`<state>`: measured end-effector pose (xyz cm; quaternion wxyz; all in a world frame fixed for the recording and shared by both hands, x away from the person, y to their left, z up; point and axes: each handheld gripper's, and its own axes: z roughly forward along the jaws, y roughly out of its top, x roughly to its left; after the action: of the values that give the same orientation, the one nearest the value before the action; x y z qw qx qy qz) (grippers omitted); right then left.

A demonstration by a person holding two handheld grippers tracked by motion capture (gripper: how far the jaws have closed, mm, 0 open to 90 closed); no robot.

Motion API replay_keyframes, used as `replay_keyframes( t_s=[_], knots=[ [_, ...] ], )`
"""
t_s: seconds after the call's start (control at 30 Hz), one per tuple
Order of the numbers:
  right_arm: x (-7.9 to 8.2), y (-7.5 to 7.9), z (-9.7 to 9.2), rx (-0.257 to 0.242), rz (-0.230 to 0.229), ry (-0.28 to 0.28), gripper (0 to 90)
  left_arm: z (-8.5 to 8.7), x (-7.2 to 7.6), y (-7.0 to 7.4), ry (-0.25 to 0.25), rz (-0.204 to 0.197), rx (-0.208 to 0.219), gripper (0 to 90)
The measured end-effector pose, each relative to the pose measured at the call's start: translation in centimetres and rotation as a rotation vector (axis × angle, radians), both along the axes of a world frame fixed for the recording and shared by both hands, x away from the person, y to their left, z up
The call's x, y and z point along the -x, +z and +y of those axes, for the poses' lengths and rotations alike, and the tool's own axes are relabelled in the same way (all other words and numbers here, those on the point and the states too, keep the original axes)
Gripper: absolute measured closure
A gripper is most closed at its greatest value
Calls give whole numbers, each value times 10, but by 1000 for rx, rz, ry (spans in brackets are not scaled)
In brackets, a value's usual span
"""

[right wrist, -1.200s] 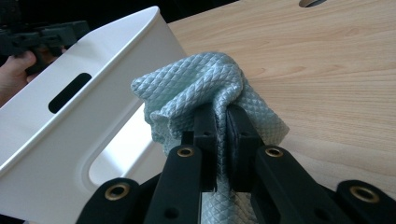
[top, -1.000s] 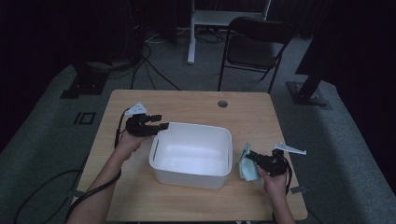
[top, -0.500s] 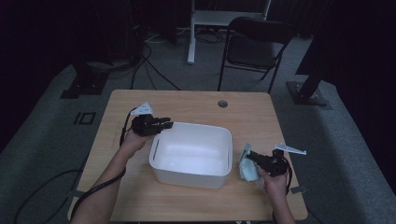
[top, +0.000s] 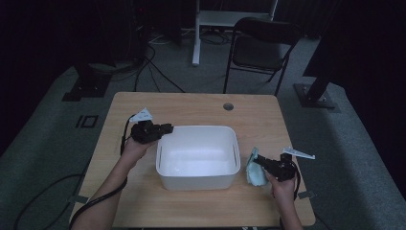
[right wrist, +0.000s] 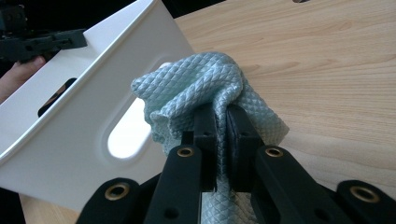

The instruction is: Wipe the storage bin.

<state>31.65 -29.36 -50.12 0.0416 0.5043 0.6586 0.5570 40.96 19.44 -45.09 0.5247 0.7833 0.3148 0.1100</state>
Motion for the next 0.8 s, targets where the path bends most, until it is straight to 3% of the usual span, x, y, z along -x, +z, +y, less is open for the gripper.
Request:
replay_keyframes(
  t_s=[0.13,0.23,0.33,0.6,0.8],
  knots=[
    [0,0,1,1,1,1,843,0,0,0,-10,-6,3,781],
    [0,0,2,0,0,3,843,0,-2,2,-19,-11,29,744],
    [0,0,2,0,2,3,843,-5,-6,5,-35,-19,12,744],
    [0,-1,-1,-3,6,0,843,-4,-10,7,-64,14,9,773],
    [-1,-1,0,-2,4,0,843,2,-3,5,-49,13,17,804]
  ],
)
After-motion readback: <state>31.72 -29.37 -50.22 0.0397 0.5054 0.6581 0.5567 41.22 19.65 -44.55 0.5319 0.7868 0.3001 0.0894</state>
